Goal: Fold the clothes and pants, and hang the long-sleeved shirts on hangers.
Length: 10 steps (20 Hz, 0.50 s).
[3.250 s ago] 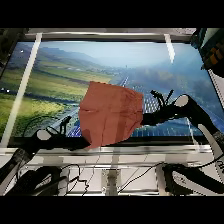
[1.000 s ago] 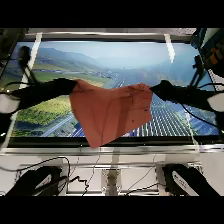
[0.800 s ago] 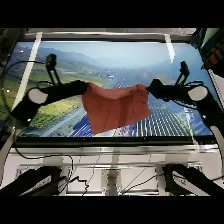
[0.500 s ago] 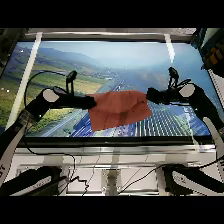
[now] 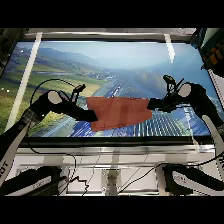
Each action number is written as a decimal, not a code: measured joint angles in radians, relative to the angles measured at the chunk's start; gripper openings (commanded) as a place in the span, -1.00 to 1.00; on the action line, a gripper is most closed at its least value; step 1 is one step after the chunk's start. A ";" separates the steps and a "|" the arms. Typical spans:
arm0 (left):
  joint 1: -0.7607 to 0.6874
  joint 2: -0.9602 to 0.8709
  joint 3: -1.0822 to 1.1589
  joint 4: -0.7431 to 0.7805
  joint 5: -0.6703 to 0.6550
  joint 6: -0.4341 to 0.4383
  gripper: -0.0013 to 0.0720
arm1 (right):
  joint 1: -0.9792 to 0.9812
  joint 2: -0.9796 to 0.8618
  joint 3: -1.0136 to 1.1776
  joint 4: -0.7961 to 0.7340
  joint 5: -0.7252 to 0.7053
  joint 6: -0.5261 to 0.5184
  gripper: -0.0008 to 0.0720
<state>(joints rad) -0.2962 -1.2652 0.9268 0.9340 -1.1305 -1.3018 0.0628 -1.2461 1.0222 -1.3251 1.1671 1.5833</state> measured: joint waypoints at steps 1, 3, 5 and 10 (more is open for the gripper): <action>0.000 -0.001 0.000 0.001 -0.004 0.000 0.92 | 0.000 0.000 0.000 -0.014 -0.001 -0.008 0.86; 0.002 -0.002 0.000 0.004 -0.008 0.000 0.92 | -0.001 0.000 0.000 -0.045 -0.021 -0.019 0.85; 0.004 -0.003 0.000 0.006 -0.005 -0.003 0.92 | -0.019 -0.007 0.014 -0.090 -0.061 -0.024 0.84; 0.010 -0.003 0.000 0.008 0.005 -0.003 0.92 | -0.231 -0.111 0.181 -0.057 -0.008 -0.067 0.82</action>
<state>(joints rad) -0.2859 -1.2682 0.9268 0.9417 -1.1252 -1.3048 -0.1680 -1.3571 1.2030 -1.3819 1.1595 1.5166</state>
